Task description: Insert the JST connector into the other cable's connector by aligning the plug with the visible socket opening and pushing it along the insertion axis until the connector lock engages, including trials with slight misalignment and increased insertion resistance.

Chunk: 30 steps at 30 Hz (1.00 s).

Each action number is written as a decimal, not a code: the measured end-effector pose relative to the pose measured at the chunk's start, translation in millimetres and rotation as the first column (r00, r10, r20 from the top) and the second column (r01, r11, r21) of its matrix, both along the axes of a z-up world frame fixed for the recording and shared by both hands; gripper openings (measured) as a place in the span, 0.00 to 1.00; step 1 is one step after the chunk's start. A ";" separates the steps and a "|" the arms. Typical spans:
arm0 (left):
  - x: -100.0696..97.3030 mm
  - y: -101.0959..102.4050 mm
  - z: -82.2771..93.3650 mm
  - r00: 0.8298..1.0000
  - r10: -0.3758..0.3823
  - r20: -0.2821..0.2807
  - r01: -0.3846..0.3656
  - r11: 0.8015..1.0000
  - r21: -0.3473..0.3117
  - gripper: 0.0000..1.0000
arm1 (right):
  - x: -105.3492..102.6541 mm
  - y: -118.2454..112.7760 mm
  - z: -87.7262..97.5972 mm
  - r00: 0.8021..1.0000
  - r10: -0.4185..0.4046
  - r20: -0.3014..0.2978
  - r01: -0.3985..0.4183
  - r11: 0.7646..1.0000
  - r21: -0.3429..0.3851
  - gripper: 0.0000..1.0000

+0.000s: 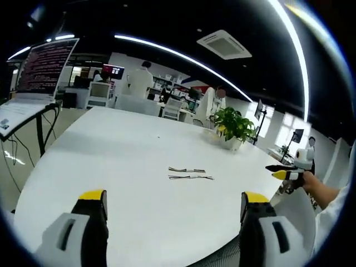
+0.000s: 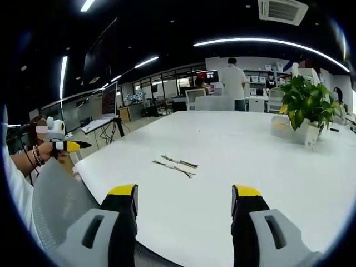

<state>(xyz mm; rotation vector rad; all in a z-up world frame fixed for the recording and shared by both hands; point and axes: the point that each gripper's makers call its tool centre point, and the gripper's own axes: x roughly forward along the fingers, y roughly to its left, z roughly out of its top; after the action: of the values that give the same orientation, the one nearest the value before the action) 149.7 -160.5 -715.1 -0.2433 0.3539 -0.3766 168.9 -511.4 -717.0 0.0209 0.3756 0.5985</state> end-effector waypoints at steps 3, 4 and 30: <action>-1.4 -0.9 0.6 1.000 -0.004 0.000 0.004 1.000 0.002 0.99 | -2.3 -0.2 -1.2 1.000 0.000 -0.004 0.000 1.000 -0.003 0.66; -1.9 -1.4 0.6 1.000 -0.008 0.000 0.008 1.000 0.003 0.99 | -3.1 -0.4 -1.2 1.000 -0.001 -0.003 0.001 1.000 -0.003 0.66; -9.0 -3.8 -1.6 1.000 -0.005 0.002 0.005 1.000 -0.015 0.98 | -9.4 -3.8 -6.8 1.000 -0.008 -0.019 0.008 1.000 -0.005 0.65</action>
<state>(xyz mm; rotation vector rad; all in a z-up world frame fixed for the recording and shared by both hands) 140.7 -164.3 -716.7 -0.2564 0.3501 -0.3847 159.5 -515.2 -723.8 0.0234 0.3953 0.5896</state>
